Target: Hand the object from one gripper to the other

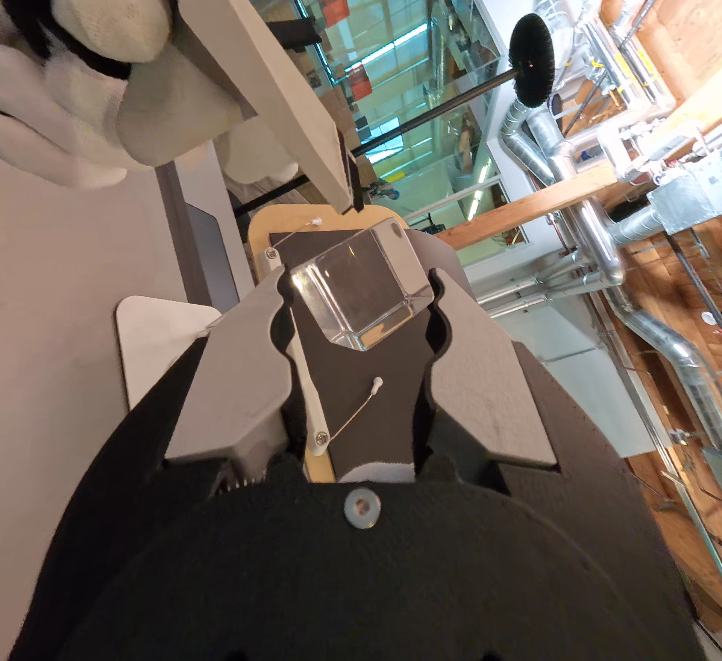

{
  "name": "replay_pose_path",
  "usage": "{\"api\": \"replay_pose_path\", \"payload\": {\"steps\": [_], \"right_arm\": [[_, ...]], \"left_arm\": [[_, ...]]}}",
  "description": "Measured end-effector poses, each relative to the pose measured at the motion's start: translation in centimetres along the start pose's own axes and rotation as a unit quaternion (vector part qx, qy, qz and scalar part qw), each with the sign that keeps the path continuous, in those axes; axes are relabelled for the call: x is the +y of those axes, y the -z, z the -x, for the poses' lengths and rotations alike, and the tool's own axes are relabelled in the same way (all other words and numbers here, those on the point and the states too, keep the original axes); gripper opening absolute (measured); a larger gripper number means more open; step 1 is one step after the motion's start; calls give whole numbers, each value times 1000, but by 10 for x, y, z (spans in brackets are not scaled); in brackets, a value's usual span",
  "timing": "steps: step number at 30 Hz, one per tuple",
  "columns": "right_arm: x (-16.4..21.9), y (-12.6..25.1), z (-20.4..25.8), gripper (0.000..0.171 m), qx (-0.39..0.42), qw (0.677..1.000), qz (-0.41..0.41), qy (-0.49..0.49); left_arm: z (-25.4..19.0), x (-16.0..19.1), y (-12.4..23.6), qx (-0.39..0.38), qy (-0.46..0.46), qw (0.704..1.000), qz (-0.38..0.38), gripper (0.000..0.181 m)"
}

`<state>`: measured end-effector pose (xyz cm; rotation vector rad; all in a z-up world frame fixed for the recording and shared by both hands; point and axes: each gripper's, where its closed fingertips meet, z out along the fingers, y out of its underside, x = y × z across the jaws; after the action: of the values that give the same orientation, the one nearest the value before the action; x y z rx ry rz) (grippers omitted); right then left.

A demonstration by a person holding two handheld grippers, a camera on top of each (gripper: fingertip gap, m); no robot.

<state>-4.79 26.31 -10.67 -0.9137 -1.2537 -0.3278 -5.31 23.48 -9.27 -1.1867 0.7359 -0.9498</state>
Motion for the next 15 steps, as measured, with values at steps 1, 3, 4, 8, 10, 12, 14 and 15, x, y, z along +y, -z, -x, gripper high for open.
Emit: {"api": "replay_pose_path", "payload": {"steps": [1,3,4,8,10,12,14,15], "right_arm": [[1,-2,-1,66,7,1000,5,2],[2,-4,-2,66,22,1000,10,11],[0,-5,-1,66,25,1000,6,11],[-2,-9,3,66,29,999,4,13],[-4,-10,4,66,26,1000,-3,0],[-9,-10,6,66,12,999,-27,-40],[-18,-6,3,67,-12,990,-71,-120],[-21,-5,2,67,-23,984,-88,-156]], "left_arm": [[-1,0,-1,-14,-22,1000,11,71],[-2,-1,-3,-38,-64,997,28,73],[-5,-1,-4,-41,-76,996,34,73],[-6,-7,-3,-47,-80,995,32,73],[-3,-9,0,-59,-96,993,36,73],[-2,-14,3,-65,-116,990,37,72],[-4,-22,8,-61,-127,990,29,72],[-3,-27,11,-64,-135,989,19,72]]}}
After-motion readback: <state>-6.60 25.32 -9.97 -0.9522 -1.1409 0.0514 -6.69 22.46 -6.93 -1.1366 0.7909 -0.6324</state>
